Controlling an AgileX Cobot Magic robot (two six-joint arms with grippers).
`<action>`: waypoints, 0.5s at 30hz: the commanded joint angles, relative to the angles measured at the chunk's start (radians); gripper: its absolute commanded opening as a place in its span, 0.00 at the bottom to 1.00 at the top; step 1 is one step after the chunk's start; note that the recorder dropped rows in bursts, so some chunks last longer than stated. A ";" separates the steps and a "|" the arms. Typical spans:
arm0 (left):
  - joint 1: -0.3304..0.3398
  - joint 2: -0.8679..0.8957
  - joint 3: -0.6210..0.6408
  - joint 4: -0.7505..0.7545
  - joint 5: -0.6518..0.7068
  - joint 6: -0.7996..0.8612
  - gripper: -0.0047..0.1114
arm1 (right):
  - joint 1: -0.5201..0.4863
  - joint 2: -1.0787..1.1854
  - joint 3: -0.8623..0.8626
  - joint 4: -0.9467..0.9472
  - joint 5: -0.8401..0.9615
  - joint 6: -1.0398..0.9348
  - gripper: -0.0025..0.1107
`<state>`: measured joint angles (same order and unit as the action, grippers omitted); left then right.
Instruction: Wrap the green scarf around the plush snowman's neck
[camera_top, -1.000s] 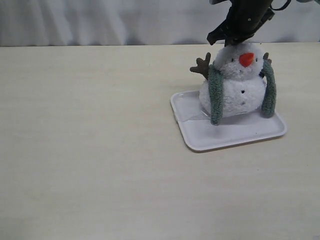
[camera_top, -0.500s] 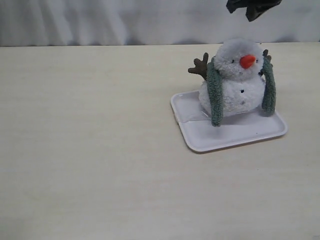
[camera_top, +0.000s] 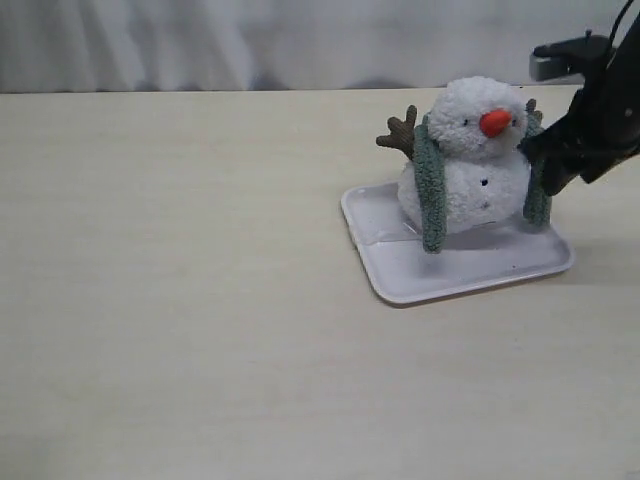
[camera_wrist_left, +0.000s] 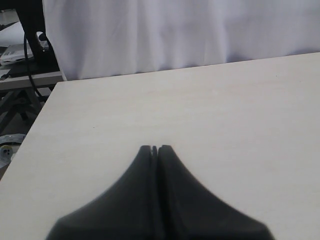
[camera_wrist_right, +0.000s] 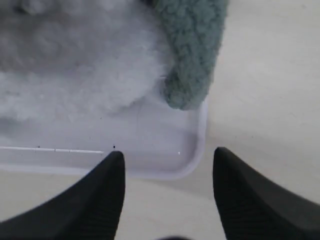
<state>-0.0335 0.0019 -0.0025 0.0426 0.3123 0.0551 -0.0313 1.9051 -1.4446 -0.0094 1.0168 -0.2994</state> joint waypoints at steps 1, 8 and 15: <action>0.004 -0.002 0.003 -0.001 -0.008 -0.004 0.04 | -0.001 -0.005 0.136 -0.036 -0.305 0.040 0.48; 0.004 -0.002 0.003 -0.001 -0.008 -0.004 0.04 | -0.001 0.001 0.183 -0.129 -0.542 0.144 0.47; 0.004 -0.002 0.003 -0.001 -0.008 -0.004 0.04 | -0.001 0.001 0.183 -0.051 -0.580 0.103 0.08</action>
<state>-0.0335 0.0019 -0.0025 0.0426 0.3123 0.0551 -0.0313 1.9069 -1.2658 -0.0901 0.4455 -0.1646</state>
